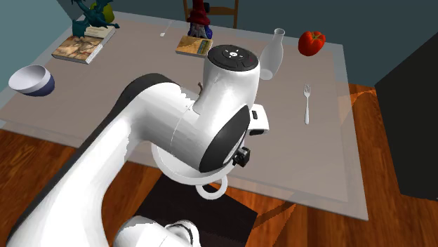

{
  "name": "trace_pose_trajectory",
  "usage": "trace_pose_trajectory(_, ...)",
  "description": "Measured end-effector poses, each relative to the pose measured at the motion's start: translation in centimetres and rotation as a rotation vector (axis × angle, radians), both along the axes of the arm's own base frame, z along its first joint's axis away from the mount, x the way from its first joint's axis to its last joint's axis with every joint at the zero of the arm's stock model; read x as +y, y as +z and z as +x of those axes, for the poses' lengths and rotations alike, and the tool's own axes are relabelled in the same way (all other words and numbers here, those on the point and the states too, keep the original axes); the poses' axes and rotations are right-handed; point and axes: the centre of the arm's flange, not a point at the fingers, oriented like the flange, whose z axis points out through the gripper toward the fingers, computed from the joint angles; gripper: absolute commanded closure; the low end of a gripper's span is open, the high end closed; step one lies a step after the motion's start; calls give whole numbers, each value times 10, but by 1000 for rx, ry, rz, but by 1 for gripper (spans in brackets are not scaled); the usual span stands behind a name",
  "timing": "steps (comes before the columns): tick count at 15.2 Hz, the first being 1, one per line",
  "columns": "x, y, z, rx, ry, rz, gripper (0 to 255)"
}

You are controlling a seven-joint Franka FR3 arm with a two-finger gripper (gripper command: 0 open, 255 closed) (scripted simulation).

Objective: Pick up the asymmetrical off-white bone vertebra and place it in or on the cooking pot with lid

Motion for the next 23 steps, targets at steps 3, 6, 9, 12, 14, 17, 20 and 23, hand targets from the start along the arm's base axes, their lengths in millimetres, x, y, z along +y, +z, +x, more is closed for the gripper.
trace_pose_trajectory(3, 8, -3, 14, 1, 9, 0, 0)
trace_pose_trajectory(6, 33, -14, 42, 4, 30, 0, 0)
trace_pose_trajectory(9, 54, -24, 72, 5, 53, -1, 0)
trace_pose_trajectory(12, 79, -33, 101, 7, 75, -1, 0)
trace_pose_trajectory(14, 96, -39, 120, 8, 90, -1, 0)
trace_pose_trajectory(17, 122, -51, 146, 11, 113, -1, 0)
trace_pose_trajectory(20, 152, -61, 173, 13, 136, -1, 0)
trace_pose_trajectory(23, 178, -68, 202, 15, 159, -1, 0)
